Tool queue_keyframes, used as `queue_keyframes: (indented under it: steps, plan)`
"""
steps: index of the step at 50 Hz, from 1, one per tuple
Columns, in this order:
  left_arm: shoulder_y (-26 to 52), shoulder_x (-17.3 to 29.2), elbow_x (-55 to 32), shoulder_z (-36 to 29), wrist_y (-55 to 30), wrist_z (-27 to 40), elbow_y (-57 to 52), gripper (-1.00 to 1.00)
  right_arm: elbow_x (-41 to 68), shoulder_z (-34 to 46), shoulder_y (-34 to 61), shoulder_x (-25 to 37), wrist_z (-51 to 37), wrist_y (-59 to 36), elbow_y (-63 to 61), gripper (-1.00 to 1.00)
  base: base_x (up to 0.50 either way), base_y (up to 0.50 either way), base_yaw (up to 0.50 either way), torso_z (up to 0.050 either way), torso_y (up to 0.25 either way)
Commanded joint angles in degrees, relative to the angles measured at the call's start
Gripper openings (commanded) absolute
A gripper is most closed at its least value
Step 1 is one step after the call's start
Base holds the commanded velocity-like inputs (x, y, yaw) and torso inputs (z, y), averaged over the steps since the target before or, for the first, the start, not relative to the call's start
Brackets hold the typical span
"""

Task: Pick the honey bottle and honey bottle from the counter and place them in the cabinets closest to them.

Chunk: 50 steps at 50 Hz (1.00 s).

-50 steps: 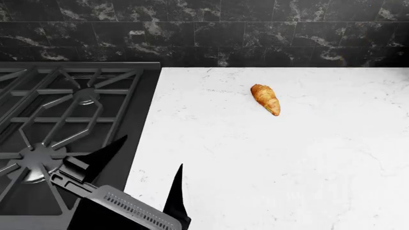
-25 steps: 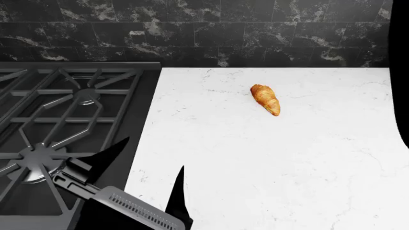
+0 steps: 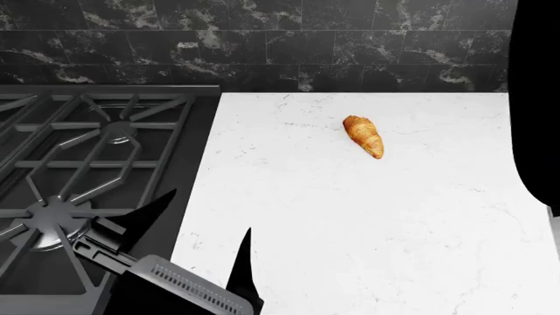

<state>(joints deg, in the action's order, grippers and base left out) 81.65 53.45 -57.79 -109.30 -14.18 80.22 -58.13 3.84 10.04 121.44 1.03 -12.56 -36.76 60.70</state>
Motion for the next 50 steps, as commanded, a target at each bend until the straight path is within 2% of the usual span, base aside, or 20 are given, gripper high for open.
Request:
queue_keyframes:
  steps: [1,11,24,31,50]
  plan:
    - [-0.3,-0.2,0.4,-0.3,0.1,0.3,-0.1,1.00,-2.3,-2.9,-2.1,0.4,0.9,-0.7,14.3,1.00,0.00,0.00,0.00,0.000,0.000]
    - [-0.2,0.1,0.8,-0.5,0.2,0.6,-0.8,1.00,-2.3,-1.7,-0.3,-0.7,0.4,-0.9,14.2,1.00,0.00,0.00,0.00,0.000,0.000]
    - [0.6,0.2,1.6,-2.1,0.9,1.5,-1.5,1.00,2.2,3.5,0.9,-0.8,-1.3,-1.6,13.0,1.00,0.00,0.00,0.00,0.000,0.000]
    - [2.5,-0.7,1.8,-4.8,1.9,2.9,-1.7,1.00,4.1,4.2,-2.2,0.2,-2.1,-8.5,1.9,1.00,0.00,0.00,0.00,0.000,0.000]
    - [8.9,-3.6,2.0,-13.5,6.4,6.9,-1.7,1.00,8.5,3.1,-6.1,1.5,-3.5,-18.7,-14.8,1.00,0.00,0.00,0.00,0.000,0.000]
